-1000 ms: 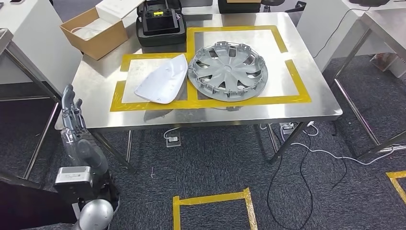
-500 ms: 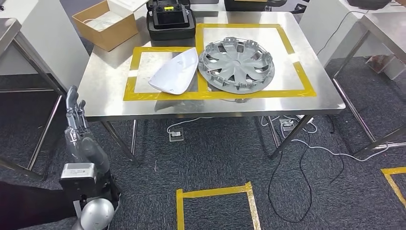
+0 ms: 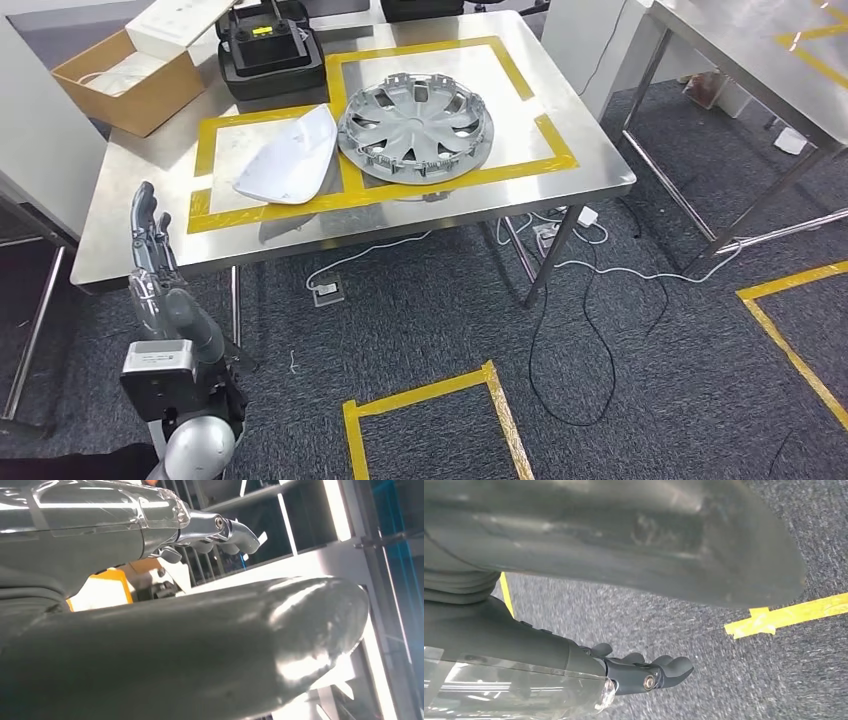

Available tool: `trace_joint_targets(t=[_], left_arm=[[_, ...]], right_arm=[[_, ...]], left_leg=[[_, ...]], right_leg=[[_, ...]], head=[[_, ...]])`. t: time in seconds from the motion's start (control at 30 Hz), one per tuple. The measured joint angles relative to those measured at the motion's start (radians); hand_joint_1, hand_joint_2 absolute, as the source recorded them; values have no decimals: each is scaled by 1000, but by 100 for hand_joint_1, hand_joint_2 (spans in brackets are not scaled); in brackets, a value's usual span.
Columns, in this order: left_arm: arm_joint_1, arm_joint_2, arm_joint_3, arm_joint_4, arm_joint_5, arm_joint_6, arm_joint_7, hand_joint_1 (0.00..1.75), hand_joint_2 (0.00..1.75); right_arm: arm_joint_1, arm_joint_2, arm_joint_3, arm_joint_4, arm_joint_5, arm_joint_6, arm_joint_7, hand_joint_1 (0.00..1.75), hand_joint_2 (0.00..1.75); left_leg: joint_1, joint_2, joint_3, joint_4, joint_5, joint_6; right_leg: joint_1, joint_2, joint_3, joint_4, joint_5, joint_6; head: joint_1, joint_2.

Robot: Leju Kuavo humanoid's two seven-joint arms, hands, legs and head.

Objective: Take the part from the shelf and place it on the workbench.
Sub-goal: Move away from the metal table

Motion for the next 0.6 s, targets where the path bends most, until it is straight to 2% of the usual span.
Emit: trace_joint_targets(t=[0.03, 0.07, 0.1, 0.17, 0.2, 0.27, 0.33, 0.37, 0.4, 0.43, 0.47, 0.5, 0.53, 0.6], left_arm=[[1, 0, 0, 1, 0, 0, -2, 0, 0], [2, -1, 0, 1, -1, 0, -4, 0, 0], [3, -2, 0, 2, -1, 0, -6, 0, 0], [4, -5, 1, 2, -2, 0, -8, 0, 0], [4, -7, 2, 2, -3, 0, -8, 0, 0], [5, -11, 3, 2, -5, 0, -8, 0, 0], [7, -14, 4, 2, -11, 0, -2, 0, 0], [7, -14, 4, 3, -16, 0, 2, 0, 0], [7, -14, 4, 4, -22, 0, 8, 0, 0], [7, -14, 4, 4, -27, 0, 13, 0, 0], [7, -14, 4, 5, -31, 0, 15, 0, 0], [6, -15, 4, 5, -34, 0, 17, 0, 0], [6, -15, 4, 5, -36, 0, 18, 0, 0], [6, -16, 5, 5, -39, 0, 18, 0, 0]], right_arm=[[-1, 0, 0, 0, -2, 1, 0, 0, 0], [-2, 0, 0, 0, -5, 2, -1, 0, 0], [-2, 0, 0, 0, -7, 3, -2, 0, 0], [0, -1, -1, 0, -12, 6, -2, 0, 0], [2, -2, -1, 0, -14, 7, -3, 0, 0], [0, -3, -4, 0, -17, 8, -4, 0, 0], [-2, -1, -11, 0, -21, 10, -6, 0, 0], [0, 0, -14, 0, -23, 12, -6, 0, 0], [2, 1, -16, 0, -24, 14, -7, 0, 0], [5, 3, -18, 0, -25, 15, -7, 0, 0], [7, 4, -18, 0, -26, 16, -7, 0, 0], [9, 4, -19, 0, -26, 17, -7, 0, 0], [10, 4, -21, 0, -27, 17, -7, 0, 0], [9, 5, -23, 0, -27, 17, -7, 0, 0]], left_leg=[[4, -26, 29, -52, 16, 1], [6, -46, 47, -87, 20, 4], [7, -58, 52, -96, 13, 7], [7, -38, 48, -101, 12, 16], [9, -27, 48, -103, 14, 21], [12, 3, 47, -107, 16, 30], [11, 33, 46, -107, 15, 34], [11, 47, 46, -106, 15, 34], [10, 61, 46, -106, 13, 33], [10, 75, 47, -106, 12, 32], [10, 85, 48, -106, 10, 30], [10, 95, 51, -106, 8, 28], [10, 104, 53, -107, 6, 25], [7, 123, 56, -108, 3, 15]], right_leg=[[0, 10, -6, 9, -3, 4], [-1, 20, -14, 19, -6, 9], [-2, 30, -21, 25, -7, 14], [-4, 51, -32, 32, -4, 25], [-4, 50, -38, 37, -7, 30], [-5, 12, -73, 103, -47, 44], [-11, -33, -140, 237, -112, 59], [-16, -41, -168, 296, -132, 63], [-20, -45, -183, 325, -133, 66], [-23, -48, -179, 317, -116, 67], [-24, -51, -158, 275, -86, 66], [-24, -62, -121, 202, -47, 62], [-20, -80, -85, 131, -22, 57], [-11, -103, -43, 42, 1, 43]], head=[[0, 0], [0, 0], [1, 0], [-1, 0], [0, 0], [5, 0], [11, 0], [10, 0], [10, 0], [10, 0], [10, 0], [11, 0], [11, 0], [10, 0]])
